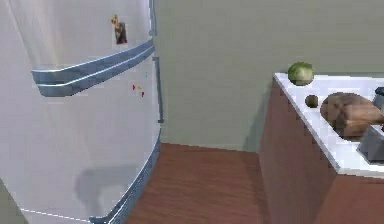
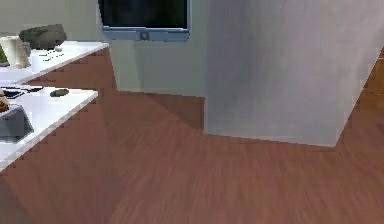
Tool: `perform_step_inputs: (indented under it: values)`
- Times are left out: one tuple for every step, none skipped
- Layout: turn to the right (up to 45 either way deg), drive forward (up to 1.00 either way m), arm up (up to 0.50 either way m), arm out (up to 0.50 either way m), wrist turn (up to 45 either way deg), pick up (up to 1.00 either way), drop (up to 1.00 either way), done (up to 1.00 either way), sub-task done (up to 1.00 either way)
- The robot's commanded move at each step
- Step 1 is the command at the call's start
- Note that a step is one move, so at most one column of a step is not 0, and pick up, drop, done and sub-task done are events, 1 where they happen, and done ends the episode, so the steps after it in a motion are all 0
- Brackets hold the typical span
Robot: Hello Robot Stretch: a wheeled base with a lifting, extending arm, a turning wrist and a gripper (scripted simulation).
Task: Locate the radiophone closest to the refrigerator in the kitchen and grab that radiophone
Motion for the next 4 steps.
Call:
perform_step_inputs:
  values:
    - [0.0, 0.2, 0.0, 0.0, 0.0, 0.0, 0.0, 0.0, 0.0]
    - [45.0, 0.0, 0.0, 0.0, 0.0, 0.0, 0.0, 0.0, 0.0]
    - [45.0, 0.0, 0.0, 0.0, 0.0, 0.0, 0.0, 0.0, 0.0]
    - [0.0, 0.4, 0.0, 0.0, 0.0, 0.0, 0.0, 0.0, 0.0]
